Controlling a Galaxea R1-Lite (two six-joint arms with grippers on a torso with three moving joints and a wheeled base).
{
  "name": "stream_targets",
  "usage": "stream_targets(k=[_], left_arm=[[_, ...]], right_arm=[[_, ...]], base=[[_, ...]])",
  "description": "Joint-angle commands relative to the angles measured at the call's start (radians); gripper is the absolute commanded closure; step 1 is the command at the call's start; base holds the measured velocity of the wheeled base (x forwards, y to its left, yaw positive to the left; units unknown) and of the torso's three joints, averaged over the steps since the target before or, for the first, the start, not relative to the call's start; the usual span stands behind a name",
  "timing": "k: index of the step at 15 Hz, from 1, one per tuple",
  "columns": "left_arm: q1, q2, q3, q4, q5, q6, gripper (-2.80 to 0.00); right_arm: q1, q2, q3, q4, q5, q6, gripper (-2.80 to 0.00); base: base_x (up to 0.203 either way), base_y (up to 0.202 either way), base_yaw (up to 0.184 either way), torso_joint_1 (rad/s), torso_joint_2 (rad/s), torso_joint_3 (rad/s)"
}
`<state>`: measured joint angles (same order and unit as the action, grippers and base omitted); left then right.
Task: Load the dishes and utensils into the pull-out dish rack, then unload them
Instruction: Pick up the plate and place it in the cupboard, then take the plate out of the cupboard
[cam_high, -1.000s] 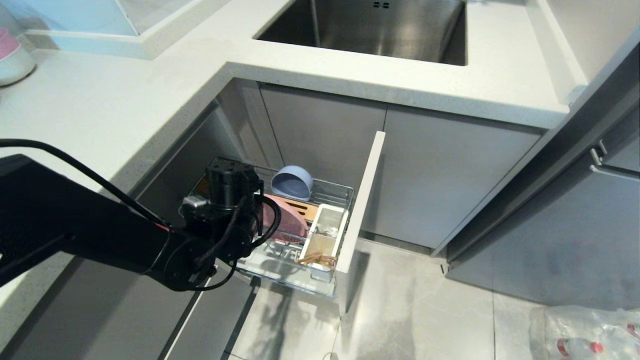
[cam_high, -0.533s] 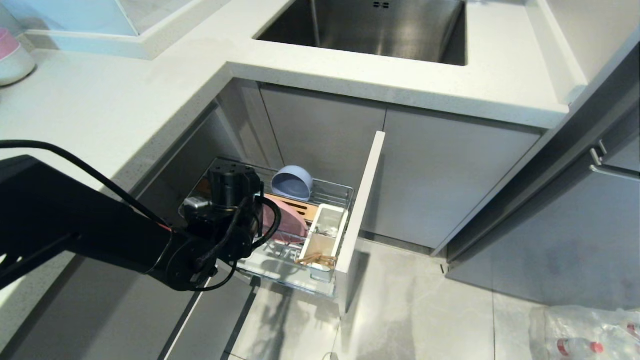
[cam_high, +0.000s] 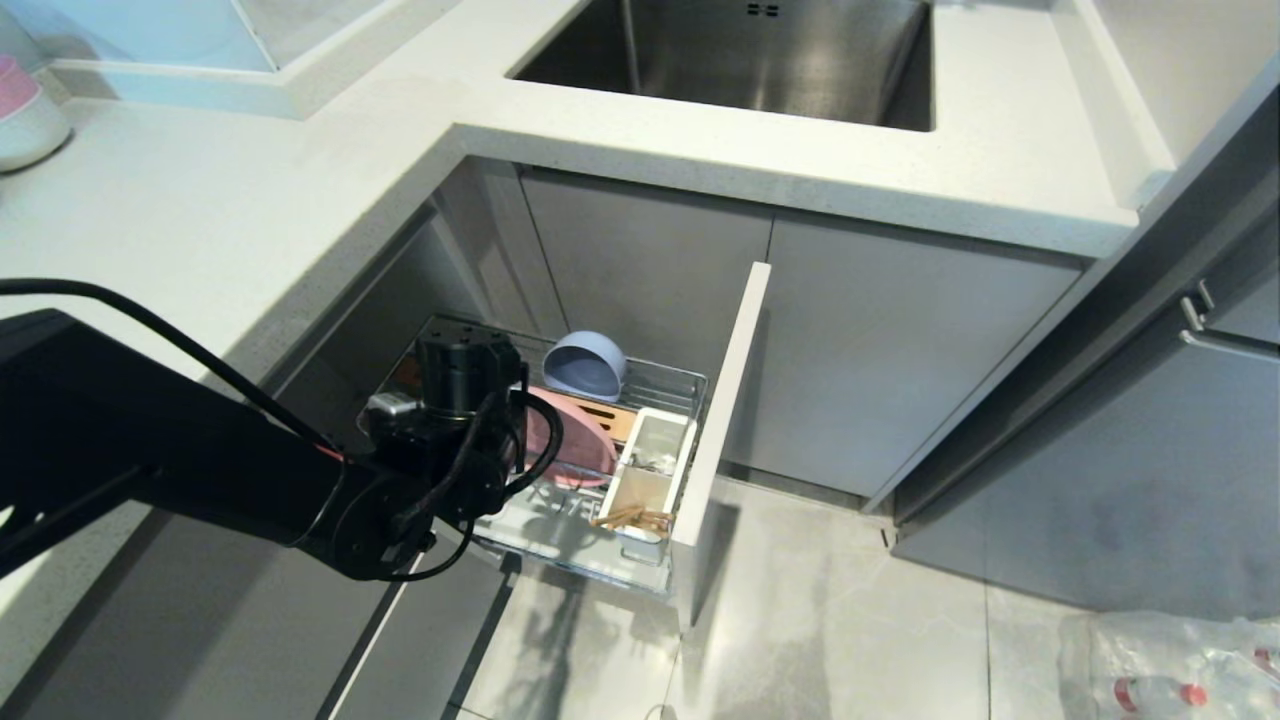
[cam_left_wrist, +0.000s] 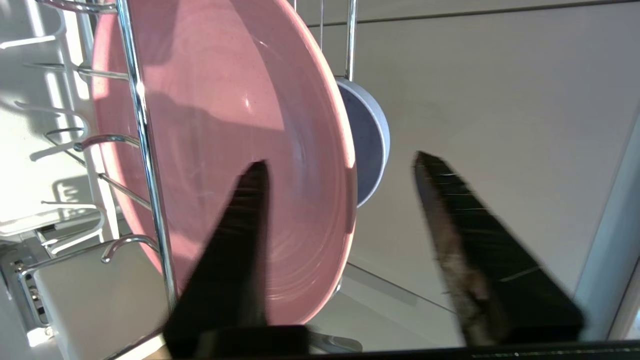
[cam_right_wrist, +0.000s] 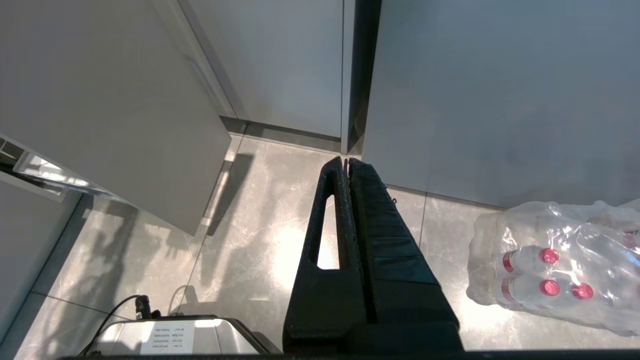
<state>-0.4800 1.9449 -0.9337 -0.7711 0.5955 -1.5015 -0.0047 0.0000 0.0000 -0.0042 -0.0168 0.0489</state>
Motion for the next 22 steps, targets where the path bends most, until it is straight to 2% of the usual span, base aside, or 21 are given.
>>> stream_targets(k=[1, 8, 16, 19, 20, 22], left_arm=[[-0.002, -0.005, -0.001, -0.005, 0.004, -0.007, -2.80], [-0.007, -0.076, -0.001, -0.004, 0.006, 0.044, -2.80], [-0.021, -0.232, -0.002, 0.137, 0.010, 0.046, -2.80], [-0.041, -0.274, -0.001, 0.143, 0.025, 0.047, -2.80], [-0.048, -0.289, -0.001, 0.151, 0.028, 0.047, 0.00], [-0.075, -0.338, -0.005, 0.203, 0.026, 0.077, 0.00]], right_arm=[[0.000, 0.002, 0.000, 0.000, 0.000, 0.000, 0.00], [0.000, 0.002, 0.000, 0.000, 0.000, 0.000, 0.00], [0.000, 0.002, 0.000, 0.000, 0.000, 0.000, 0.00], [0.000, 0.002, 0.000, 0.000, 0.000, 0.000, 0.00], [0.000, 0.002, 0.000, 0.000, 0.000, 0.001, 0.00], [0.000, 0.002, 0.000, 0.000, 0.000, 0.000, 0.00]], base=[[0.000, 0.000, 0.000, 0.000, 0.00, 0.000], [0.000, 0.000, 0.000, 0.000, 0.00, 0.000], [0.000, 0.000, 0.000, 0.000, 0.00, 0.000], [0.000, 0.000, 0.000, 0.000, 0.00, 0.000], [0.000, 0.000, 0.000, 0.000, 0.00, 0.000], [0.000, 0.000, 0.000, 0.000, 0.00, 0.000]])
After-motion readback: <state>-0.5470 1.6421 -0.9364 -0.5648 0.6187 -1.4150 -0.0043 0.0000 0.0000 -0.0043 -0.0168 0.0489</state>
